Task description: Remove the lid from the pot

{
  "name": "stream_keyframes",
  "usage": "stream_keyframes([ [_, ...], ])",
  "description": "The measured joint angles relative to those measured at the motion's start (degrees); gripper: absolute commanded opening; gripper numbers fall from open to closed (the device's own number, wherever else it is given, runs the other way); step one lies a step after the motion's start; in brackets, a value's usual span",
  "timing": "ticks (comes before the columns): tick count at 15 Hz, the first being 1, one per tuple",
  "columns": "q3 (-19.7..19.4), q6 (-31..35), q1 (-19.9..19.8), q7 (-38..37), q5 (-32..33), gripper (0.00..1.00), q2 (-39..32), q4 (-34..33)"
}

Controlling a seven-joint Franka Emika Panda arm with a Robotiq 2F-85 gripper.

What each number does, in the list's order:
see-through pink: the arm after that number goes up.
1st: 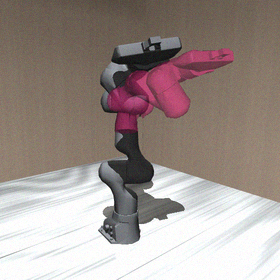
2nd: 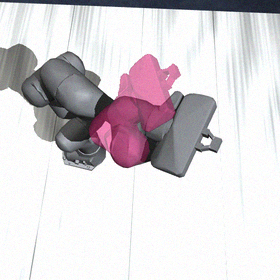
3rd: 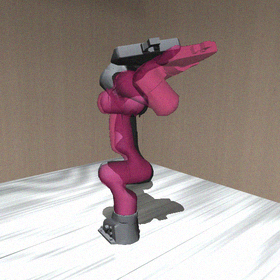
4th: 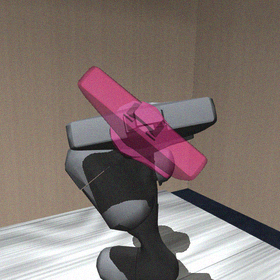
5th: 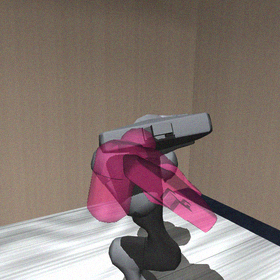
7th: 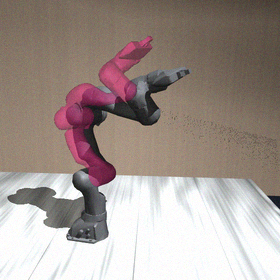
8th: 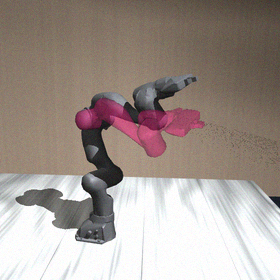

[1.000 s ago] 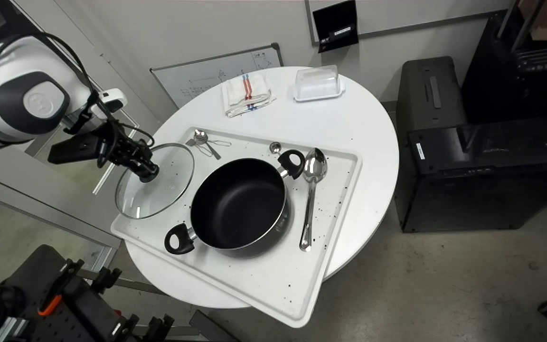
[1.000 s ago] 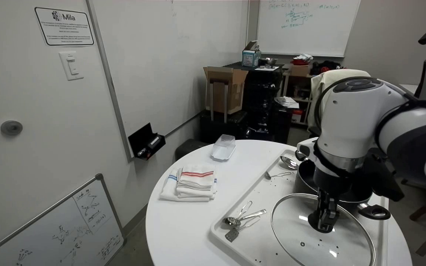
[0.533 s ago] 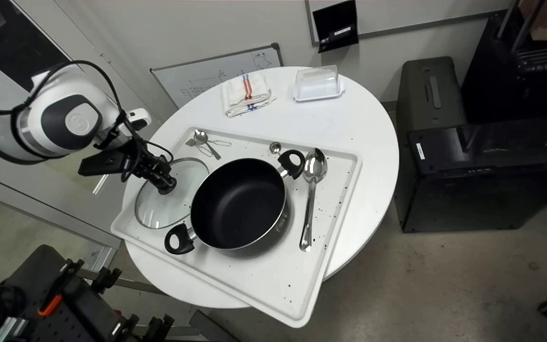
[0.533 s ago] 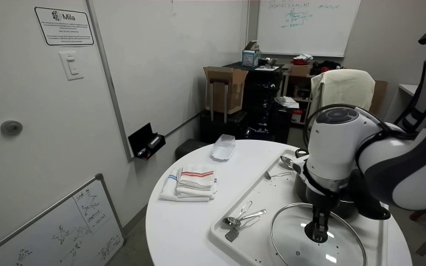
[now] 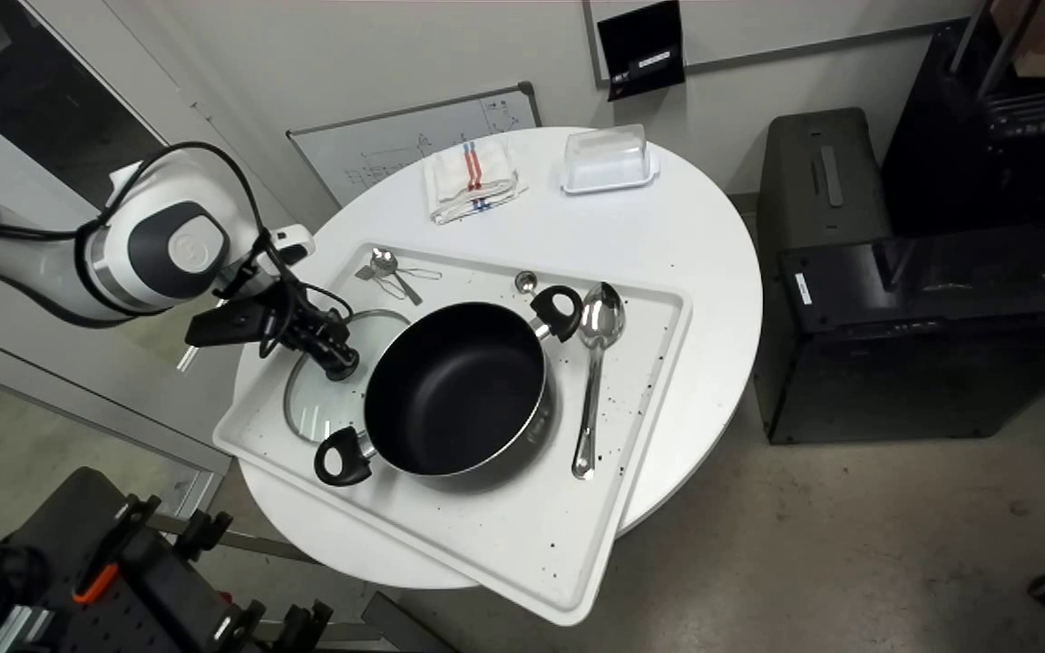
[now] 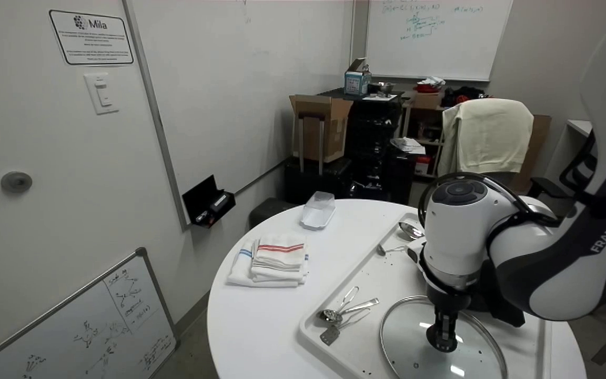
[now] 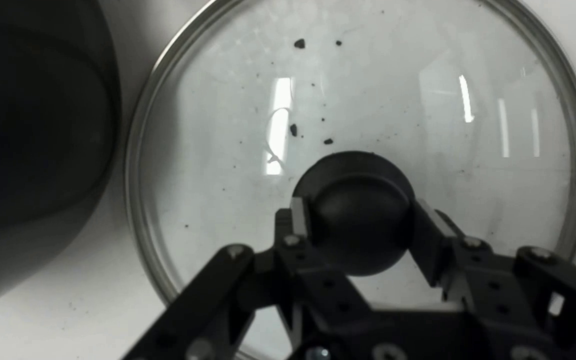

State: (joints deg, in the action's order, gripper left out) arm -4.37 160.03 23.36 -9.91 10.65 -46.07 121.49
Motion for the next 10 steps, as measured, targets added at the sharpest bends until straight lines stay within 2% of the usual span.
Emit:
stream_keyframes([
  [3,-0.16,0.00,0.23,0.00,0.00,0.25,-0.02,-0.04],
  [4,-0.17,0.00,0.23,0.00,0.00,0.71,-0.02,-0.04],
  [8,-0.23,0.00,0.23,-0.08,-0.01,0.97,-0.10,0.09],
  [10,-0.23,0.00,0.23,-0.08,-0.01,1.00,-0.07,0.33],
])
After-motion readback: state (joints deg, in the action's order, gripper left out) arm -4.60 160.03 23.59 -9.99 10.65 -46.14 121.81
